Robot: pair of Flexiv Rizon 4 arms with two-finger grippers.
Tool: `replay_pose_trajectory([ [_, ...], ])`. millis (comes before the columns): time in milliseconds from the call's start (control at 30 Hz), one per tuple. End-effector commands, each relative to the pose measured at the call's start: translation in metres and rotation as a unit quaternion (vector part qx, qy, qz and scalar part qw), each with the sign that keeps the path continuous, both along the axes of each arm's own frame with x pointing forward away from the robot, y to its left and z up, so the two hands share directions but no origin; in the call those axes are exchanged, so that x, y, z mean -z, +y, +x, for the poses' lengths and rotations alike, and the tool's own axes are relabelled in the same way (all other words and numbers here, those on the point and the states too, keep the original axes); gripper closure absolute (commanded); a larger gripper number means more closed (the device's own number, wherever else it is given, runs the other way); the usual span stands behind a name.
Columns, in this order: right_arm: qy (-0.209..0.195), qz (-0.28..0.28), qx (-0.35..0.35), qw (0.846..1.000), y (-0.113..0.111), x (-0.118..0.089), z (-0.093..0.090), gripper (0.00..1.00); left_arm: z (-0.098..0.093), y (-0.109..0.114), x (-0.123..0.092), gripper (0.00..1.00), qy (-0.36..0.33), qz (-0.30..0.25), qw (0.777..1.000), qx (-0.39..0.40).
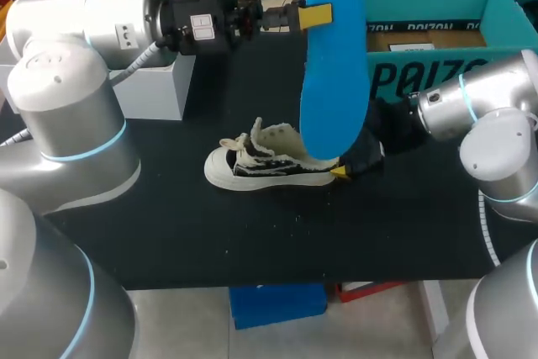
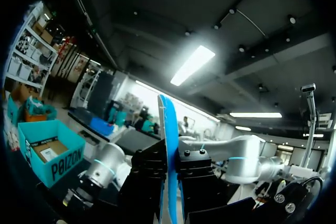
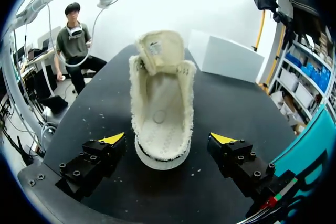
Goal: Take the shoe out of the shoebox, open the shoe tongue, remove and reinsert the insole, then place the shoe into the shoebox
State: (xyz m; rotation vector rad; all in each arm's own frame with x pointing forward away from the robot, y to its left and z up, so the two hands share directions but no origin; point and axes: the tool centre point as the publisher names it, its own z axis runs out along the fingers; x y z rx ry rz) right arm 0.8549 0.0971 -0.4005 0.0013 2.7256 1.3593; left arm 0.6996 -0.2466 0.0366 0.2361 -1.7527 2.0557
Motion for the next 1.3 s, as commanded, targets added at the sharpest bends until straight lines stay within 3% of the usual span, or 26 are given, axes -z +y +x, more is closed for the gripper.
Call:
replay_pose_trajectory([
  [33,-0.001,-0.004,0.002,1.000,-0.003,-0.001,0.000,0.00,-0.001,0.000,0.001,1.00,0.000,0.001,1.000,-0.001],
  [433,-0.013,-0.123,-0.033,0.992,-0.006,-0.034,0.020,0.00,-0.001,0.000,0.001,1.00,0.000,0.001,1.000,-0.001],
  [700,-0.003,-0.239,-0.078,0.968,0.007,-0.050,0.034,0.00,-0.001,0.000,0.001,1.00,0.000,0.001,1.000,-0.001],
  [833,0.004,-0.278,-0.091,0.956,0.018,-0.051,0.037,0.00,-0.001,0.000,0.001,1.00,0.000,0.001,1.000,-0.001],
  [1067,0.011,-0.328,-0.093,0.940,0.039,-0.043,0.032,0.11,-0.001,0.000,0.001,1.00,0.000,0.001,1.000,-0.001],
  [1300,0.005,-0.366,-0.103,0.925,0.059,-0.036,0.027,0.12,-0.001,0.000,0.001,1.00,0.000,0.001,1.000,-0.001],
])
